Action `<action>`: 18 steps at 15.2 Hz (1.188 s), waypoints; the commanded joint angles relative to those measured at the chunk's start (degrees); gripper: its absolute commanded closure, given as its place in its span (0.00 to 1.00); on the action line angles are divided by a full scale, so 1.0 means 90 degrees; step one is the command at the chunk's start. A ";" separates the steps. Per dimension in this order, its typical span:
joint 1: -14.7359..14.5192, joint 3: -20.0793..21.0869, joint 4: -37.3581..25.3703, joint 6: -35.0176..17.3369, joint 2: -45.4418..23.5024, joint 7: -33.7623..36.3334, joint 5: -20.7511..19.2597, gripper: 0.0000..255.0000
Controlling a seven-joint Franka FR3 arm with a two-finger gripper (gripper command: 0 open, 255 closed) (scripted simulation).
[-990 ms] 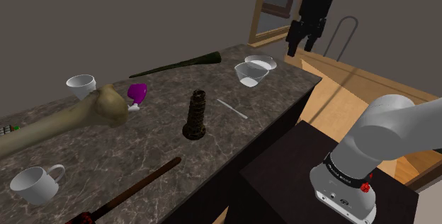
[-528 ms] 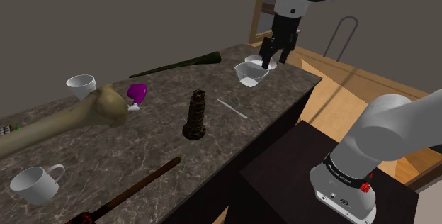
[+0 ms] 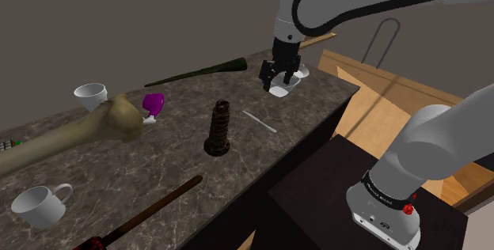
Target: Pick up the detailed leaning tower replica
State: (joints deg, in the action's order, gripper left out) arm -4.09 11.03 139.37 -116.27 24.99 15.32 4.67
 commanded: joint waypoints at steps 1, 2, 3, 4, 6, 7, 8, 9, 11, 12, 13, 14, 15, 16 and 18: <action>-0.0026 0.0163 -0.0138 -0.0375 -0.0426 0.0176 -0.0027 0.00; -0.0031 0.0234 -0.0201 -0.0565 -0.0645 0.0256 -0.0060 0.00; -0.0034 0.0305 -0.0273 -0.0749 -0.0869 0.0341 -0.0102 0.00; -0.0036 0.0373 -0.0355 -0.0927 -0.1097 0.0431 -0.0154 0.00; -0.0041 0.0503 -0.0544 -0.1261 -0.1562 0.0625 -0.0292 0.00; -0.0044 0.0562 -0.0652 -0.1417 -0.1799 0.0731 -0.0377 0.00; -0.0049 0.0617 -0.0769 -0.1563 -0.2038 0.0842 -0.0474 0.00; -0.0058 0.0667 -0.0895 -0.1702 -0.2280 0.0958 -0.0583 0.00; -0.0091 0.0742 -0.1172 -0.1949 -0.2769 0.1205 -0.0830 0.00; -0.0117 0.0769 -0.1324 -0.2058 -0.3016 0.1333 -0.0966 0.00; -0.0149 0.0787 -0.1485 -0.2157 -0.3263 0.1462 -0.1108 0.00; -0.0190 0.0794 -0.1655 -0.2246 -0.3510 0.1592 -0.1253 0.00; -0.0225 0.0791 -0.1773 -0.2299 -0.3674 0.1676 -0.1350 0.00; -0.0235 0.0779 -0.1745 -0.2377 -0.3727 0.1701 -0.1382 0.00; -0.0248 0.0761 -0.1694 -0.2530 -0.3837 0.1754 -0.1451 0.00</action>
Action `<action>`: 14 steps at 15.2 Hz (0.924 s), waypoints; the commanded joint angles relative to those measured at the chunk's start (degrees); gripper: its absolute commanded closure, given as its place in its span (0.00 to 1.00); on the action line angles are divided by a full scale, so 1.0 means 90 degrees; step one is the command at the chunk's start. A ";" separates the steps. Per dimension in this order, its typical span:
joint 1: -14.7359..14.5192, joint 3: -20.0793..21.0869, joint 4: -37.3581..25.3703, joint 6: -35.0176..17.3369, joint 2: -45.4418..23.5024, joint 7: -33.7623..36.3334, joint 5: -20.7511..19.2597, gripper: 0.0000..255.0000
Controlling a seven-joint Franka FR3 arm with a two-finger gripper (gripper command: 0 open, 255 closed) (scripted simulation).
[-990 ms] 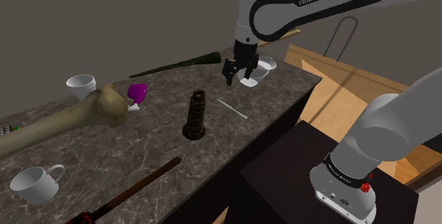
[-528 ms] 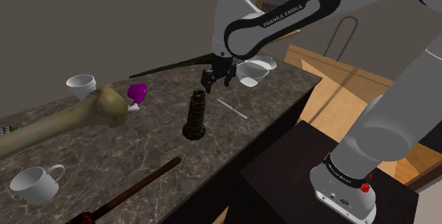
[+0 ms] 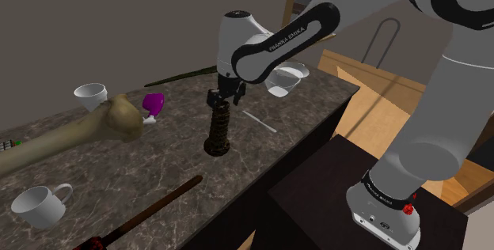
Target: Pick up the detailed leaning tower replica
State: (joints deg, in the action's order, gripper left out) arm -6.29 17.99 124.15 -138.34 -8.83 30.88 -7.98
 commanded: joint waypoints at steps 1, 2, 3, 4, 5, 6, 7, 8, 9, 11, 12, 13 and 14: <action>-0.0010 -0.0022 0.0021 -0.0154 -0.0136 0.0053 -0.0083 0.00; -0.0017 -0.0033 0.0043 -0.0230 -0.0194 0.0081 -0.0120 0.00; -0.0025 -0.0044 0.0063 -0.0305 -0.0253 0.0110 -0.0159 0.00; -0.0033 -0.0056 0.0083 -0.0380 -0.0313 0.0140 -0.0198 0.00; -0.0038 -0.0064 0.0093 -0.0423 -0.0348 0.0158 -0.0221 0.00; -0.0038 -0.0064 0.0093 -0.0423 -0.0347 0.0157 -0.0220 0.00; -0.0044 -0.0065 0.0094 -0.0435 -0.0360 0.0170 -0.0230 1.00; -0.0045 -0.0066 0.0093 -0.0438 -0.0365 0.0172 -0.0233 1.00; -0.0044 -0.0068 0.0087 -0.0440 -0.0372 0.0171 -0.0235 1.00; -0.0044 -0.0067 0.0092 -0.0441 -0.0369 0.0172 -0.0234 1.00; -0.0044 -0.0068 0.0088 -0.0440 -0.0372 0.0172 -0.0235 1.00; -0.0046 -0.0066 0.0088 -0.0435 -0.0367 0.0174 -0.0234 1.00; -0.0047 -0.0067 0.0078 -0.0432 -0.0374 0.0175 -0.0236 1.00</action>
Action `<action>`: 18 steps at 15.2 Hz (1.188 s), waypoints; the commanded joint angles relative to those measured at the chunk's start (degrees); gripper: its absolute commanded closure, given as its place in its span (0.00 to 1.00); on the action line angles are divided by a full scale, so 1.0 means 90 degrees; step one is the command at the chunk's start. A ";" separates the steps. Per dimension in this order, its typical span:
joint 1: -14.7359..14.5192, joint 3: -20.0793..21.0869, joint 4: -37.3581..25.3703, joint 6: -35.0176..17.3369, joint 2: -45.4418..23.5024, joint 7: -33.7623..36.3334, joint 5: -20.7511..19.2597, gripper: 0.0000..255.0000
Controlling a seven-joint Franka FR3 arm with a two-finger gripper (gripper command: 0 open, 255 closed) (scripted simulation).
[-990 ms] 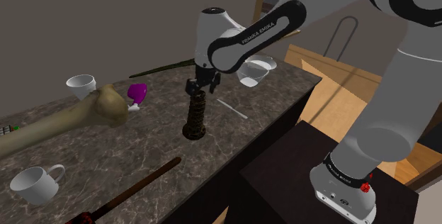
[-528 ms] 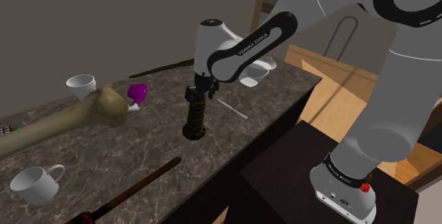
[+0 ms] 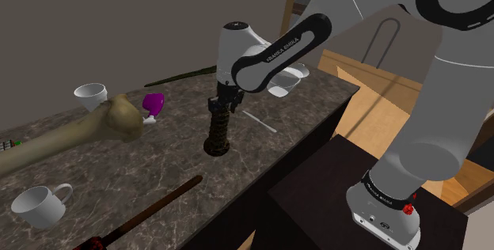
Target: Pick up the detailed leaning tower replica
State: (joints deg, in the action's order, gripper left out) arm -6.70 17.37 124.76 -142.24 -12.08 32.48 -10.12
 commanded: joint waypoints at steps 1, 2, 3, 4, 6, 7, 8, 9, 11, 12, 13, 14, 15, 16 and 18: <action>-0.0004 0.0002 0.0004 0.0002 -0.0020 0.0003 -0.0001 1.00; 0.0008 0.0004 0.0025 0.0011 0.0013 -0.0019 0.0017 1.00; 0.0017 0.0018 0.0008 0.0085 0.0074 -0.0050 0.0058 1.00; 0.0025 0.0030 -0.0013 0.0160 0.0133 -0.0079 0.0096 1.00; 0.0040 0.0052 -0.0057 0.0311 0.0249 -0.0136 0.0170 1.00; 0.0047 0.0061 -0.0081 0.0388 0.0305 -0.0164 0.0206 1.00; 0.0053 0.0070 -0.0107 0.0464 0.0360 -0.0190 0.0241 1.00; 0.0059 0.0078 -0.0134 0.0541 0.0414 -0.0216 0.0275 1.00; 0.0068 0.0092 -0.0192 0.0696 0.0518 -0.0266 0.0339 1.00; 0.0073 0.0098 -0.0224 0.0774 0.0569 -0.0289 0.0370 1.00; 0.0077 0.0103 -0.0256 0.0853 0.0618 -0.0312 0.0399 1.00; 0.0080 0.0108 -0.0291 0.0931 0.0666 -0.0334 0.0428 1.00; 0.0084 0.0112 -0.0326 0.1010 0.0713 -0.0356 0.0455 1.00; 0.0087 0.0115 -0.0363 0.1089 0.0758 -0.0377 0.0481 1.00; 0.0090 0.0119 -0.0407 0.1180 0.0810 -0.0400 0.0511 1.00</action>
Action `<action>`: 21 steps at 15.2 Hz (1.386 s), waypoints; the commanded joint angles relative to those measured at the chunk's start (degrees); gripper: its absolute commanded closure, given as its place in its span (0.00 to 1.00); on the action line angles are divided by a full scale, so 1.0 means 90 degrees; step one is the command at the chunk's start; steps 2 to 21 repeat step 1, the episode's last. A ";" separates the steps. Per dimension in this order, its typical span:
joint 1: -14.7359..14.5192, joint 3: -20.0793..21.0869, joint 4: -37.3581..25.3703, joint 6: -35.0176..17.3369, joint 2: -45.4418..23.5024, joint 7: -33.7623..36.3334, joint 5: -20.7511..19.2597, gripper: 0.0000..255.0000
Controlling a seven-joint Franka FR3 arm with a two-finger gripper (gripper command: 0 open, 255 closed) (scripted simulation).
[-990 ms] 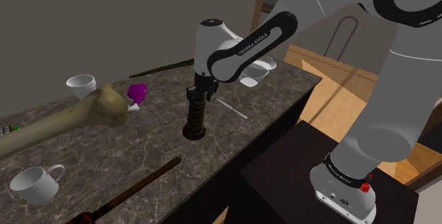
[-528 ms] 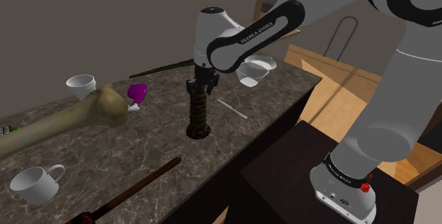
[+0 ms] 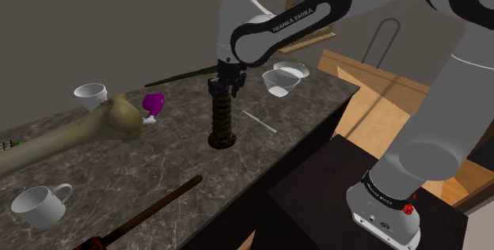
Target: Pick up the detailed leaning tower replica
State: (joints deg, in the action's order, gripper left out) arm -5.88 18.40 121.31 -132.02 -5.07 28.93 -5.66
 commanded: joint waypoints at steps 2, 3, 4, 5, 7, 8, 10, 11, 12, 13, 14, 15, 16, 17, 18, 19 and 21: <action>-0.0002 0.0004 -0.0024 0.0045 0.0031 -0.0005 0.0014 1.00; -0.0002 0.0004 -0.0024 0.0045 0.0031 -0.0005 0.0014 1.00; -0.0002 0.0004 -0.0024 0.0045 0.0031 -0.0005 0.0014 1.00; -0.0002 0.0004 -0.0024 0.0045 0.0031 -0.0005 0.0014 1.00; -0.0002 0.0004 -0.0024 0.0045 0.0031 -0.0005 0.0014 1.00; -0.0002 0.0004 -0.0024 0.0045 0.0031 -0.0005 0.0014 1.00; -0.0002 0.0004 -0.0024 0.0045 0.0031 -0.0005 0.0014 1.00; -0.0002 0.0004 -0.0024 0.0045 0.0031 -0.0005 0.0014 1.00; -0.0002 0.0004 -0.0024 0.0045 0.0031 -0.0005 0.0014 1.00; -0.0002 0.0004 -0.0024 0.0045 0.0031 -0.0005 0.0014 1.00; -0.0002 0.0004 -0.0024 0.0045 0.0031 -0.0005 0.0014 1.00; -0.0002 0.0004 -0.0024 0.0045 0.0031 -0.0005 0.0014 1.00; -0.0002 0.0004 -0.0024 0.0045 0.0031 -0.0005 0.0014 1.00; -0.0002 0.0004 -0.0024 0.0045 0.0031 -0.0005 0.0014 1.00; -0.0002 0.0004 -0.0024 0.0045 0.0031 -0.0005 0.0014 1.00; -0.0002 0.0004 -0.0024 0.0045 0.0031 -0.0005 0.0014 1.00; -0.0002 0.0004 -0.0024 0.0045 0.0031 -0.0005 0.0014 1.00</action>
